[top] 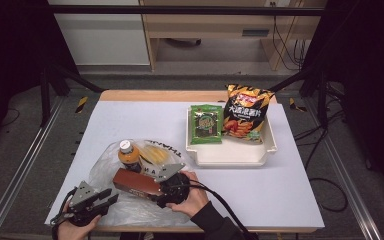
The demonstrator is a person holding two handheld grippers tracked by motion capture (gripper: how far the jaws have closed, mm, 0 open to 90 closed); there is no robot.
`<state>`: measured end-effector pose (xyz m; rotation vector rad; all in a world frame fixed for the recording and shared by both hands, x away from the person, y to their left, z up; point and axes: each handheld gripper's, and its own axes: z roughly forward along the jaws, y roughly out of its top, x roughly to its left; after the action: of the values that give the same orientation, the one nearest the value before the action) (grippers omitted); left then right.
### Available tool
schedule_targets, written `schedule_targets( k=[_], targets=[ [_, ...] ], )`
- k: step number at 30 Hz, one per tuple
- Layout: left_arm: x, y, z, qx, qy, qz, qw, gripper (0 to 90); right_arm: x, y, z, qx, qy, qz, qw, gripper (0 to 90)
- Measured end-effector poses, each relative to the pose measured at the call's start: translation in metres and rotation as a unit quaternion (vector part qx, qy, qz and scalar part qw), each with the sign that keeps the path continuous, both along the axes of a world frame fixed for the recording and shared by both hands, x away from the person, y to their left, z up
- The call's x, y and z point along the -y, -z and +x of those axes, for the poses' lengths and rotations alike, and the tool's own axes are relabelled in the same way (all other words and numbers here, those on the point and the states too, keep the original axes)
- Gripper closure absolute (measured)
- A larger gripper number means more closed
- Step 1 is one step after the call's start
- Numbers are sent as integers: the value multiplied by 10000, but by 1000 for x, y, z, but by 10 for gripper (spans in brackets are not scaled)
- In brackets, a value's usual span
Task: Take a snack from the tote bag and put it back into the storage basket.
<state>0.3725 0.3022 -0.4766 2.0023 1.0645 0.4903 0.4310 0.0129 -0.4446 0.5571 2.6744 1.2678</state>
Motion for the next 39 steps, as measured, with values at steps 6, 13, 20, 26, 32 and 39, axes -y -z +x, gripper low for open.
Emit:
schedule_targets(
  k=[6,13,20,26,32,39],
  targets=[
    [0,0,0,7,-17,5,10000,625,4,-14,-3,188,-50,230,9995,434],
    [1,0,0,17,-31,5,10000,624,0,-30,-7,303,-175,484,9982,433],
    [1,0,0,30,-25,7,10000,624,-7,-41,-10,353,-233,800,9959,432],
    [1,0,0,49,-42,-34,10000,625,-10,-53,-11,413,-276,934,9944,432],
    [1,0,1,31,-32,-6,10000,625,-3,-71,-11,485,-219,1136,9921,433],
    [2,0,1,41,-32,11,10000,625,2,-75,-9,545,-113,1108,9923,434]
  ],
)
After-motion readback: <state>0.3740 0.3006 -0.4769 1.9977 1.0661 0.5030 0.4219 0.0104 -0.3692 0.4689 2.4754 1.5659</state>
